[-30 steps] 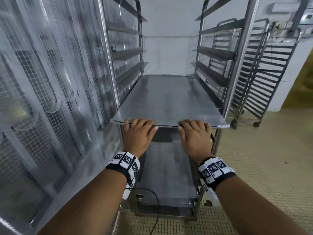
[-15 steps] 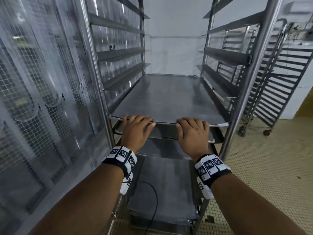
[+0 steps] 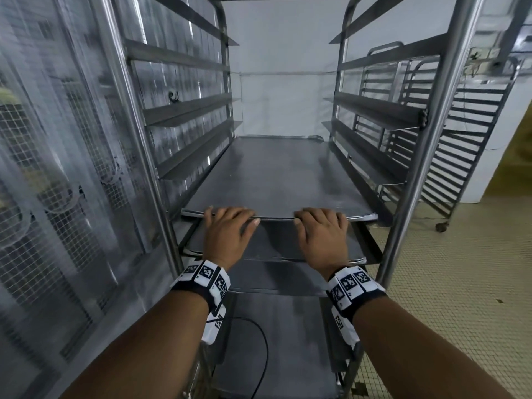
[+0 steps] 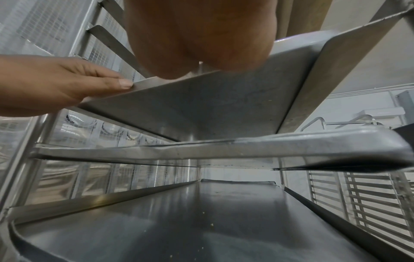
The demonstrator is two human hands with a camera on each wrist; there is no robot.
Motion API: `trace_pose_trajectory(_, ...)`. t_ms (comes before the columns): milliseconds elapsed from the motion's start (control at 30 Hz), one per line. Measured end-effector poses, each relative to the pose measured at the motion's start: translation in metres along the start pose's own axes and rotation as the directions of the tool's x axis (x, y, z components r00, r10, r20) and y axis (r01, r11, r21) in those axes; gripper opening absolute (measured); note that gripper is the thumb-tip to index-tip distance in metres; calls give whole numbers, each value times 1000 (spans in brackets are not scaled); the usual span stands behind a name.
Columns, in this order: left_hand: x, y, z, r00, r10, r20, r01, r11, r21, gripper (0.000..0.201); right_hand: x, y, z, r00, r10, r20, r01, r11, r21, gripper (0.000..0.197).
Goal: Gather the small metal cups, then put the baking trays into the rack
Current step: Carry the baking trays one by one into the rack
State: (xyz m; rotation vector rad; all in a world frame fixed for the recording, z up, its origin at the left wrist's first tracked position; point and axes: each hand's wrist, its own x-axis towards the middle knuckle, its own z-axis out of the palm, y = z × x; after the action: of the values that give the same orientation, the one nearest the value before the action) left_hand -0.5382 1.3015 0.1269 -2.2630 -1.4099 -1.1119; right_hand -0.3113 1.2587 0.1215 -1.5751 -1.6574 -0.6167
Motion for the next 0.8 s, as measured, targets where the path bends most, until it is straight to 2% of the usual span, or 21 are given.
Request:
trace_pose_trajectory(333, 7, -7, -2, 998, -26, 64, 27, 1000, -16, 49, 7, 0, 2, 997, 1, 77, -4, 999, 48, 33)
trace_pose_trajectory(400, 8, -7, -8, 987, -17, 159, 11, 999, 39, 58, 9, 2, -5, 987, -24, 156, 13, 998, 69, 40)
trace_pose_trajectory(500, 7, -10, -21, 939, 0, 343, -42, 993, 114, 77, 12, 7, -16, 955, -59, 290, 20, 991, 136, 51)
trace_pose_trajectory(567, 1, -13, -32, 923, 21, 384, -53, 996, 73, 78, 9, 12, -25, 958, -47, 281, -23, 971, 239, 55)
trace_pose_trajectory(633, -8, -22, -46, 949, -10, 314, 26, 999, -46, 74, 1, 22, -38, 988, 19, 155, -67, 950, 305, 48)
trace_pose_trajectory(700, -16, -39, -61, 986, -97, 138, 108, 991, -77, 69, -5, 40, -56, 985, 170, 22, -169, 944, 283, 30)
trace_pose_trajectory(733, -18, -48, -70, 990, -134, 34, 135, 990, -39, 66, -6, 50, -66, 965, 262, -25, -247, 935, 256, 23)
trace_pose_trajectory(800, -15, -66, -88, 969, -220, -117, 223, 975, 12, 60, 0, 70, -89, 894, 442, -75, -416, 880, 229, 22)
